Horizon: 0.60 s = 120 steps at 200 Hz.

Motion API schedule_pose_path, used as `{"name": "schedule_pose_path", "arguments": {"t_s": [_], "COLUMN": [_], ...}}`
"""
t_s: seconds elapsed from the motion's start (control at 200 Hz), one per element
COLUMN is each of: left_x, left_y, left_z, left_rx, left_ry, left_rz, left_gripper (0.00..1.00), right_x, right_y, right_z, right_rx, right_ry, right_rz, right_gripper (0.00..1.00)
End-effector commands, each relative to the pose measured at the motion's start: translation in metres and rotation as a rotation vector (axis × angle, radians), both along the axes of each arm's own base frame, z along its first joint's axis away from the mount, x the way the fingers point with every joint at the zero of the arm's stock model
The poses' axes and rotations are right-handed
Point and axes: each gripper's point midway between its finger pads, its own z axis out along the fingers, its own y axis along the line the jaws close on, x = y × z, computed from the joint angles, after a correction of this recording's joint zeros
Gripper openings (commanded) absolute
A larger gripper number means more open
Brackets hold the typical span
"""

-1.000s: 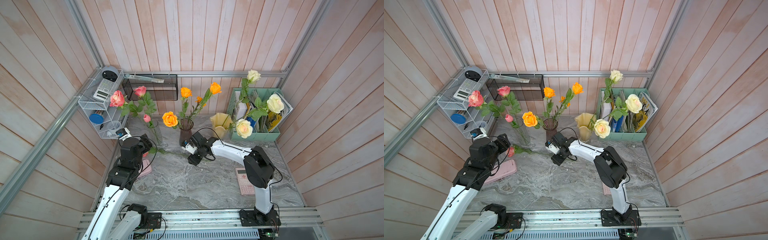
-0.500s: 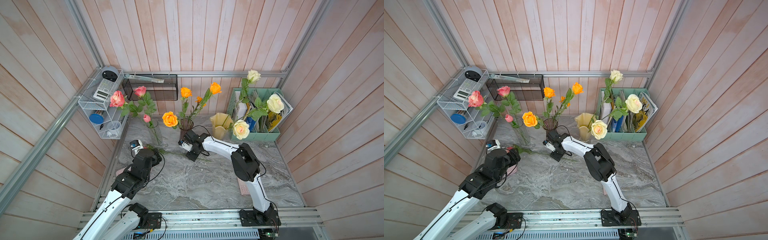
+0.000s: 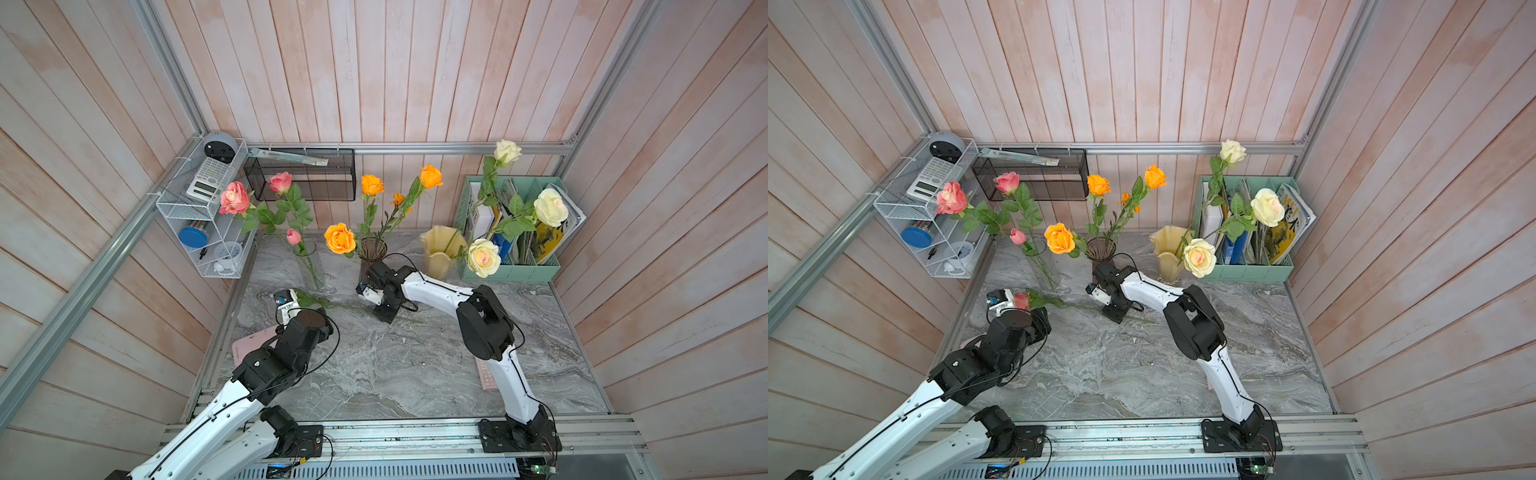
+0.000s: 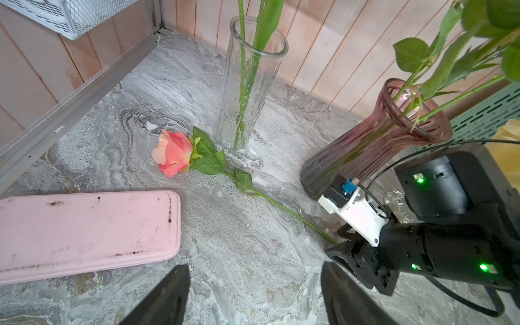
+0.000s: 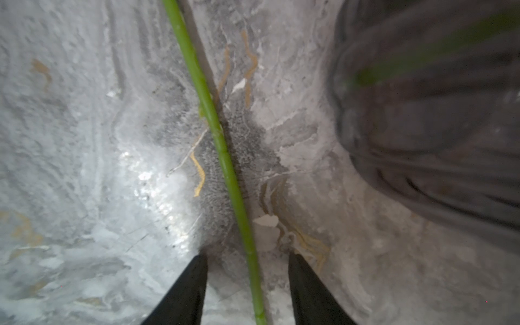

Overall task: Arrange the flowers in different vases according to their colors
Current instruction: Pick up the flower at the center of the board.

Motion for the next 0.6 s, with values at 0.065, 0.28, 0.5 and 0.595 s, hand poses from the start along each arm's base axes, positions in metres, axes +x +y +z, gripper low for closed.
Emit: {"name": "schedule_pose_path", "arguments": {"t_s": [0.065,0.28,0.5,0.595], "left_x": [-0.004,-0.004,-0.007,-0.008], "left_y": [0.006,0.005,0.007,0.008], "left_z": [-0.004,-0.004,-0.004,-0.005], "left_rx": [0.013,0.017,0.019,0.016], "left_ry": [0.002,0.004,0.001,-0.001], "left_rz": [0.019,0.008,0.009,0.01], "left_gripper": [0.79,0.78,0.78,0.78], "right_x": [-0.031,-0.056,-0.065,-0.068], "right_y": [-0.016,-0.02,-0.028,-0.03], "right_z": [-0.035,-0.049,-0.055,-0.056], "right_rx": [-0.057,-0.05,-0.073,-0.067], "right_ry": [0.171,0.294,0.327,0.33], "right_rz": [0.015,0.007,-0.02,-0.035], "right_gripper": [0.46,0.42,0.16,0.04]}}
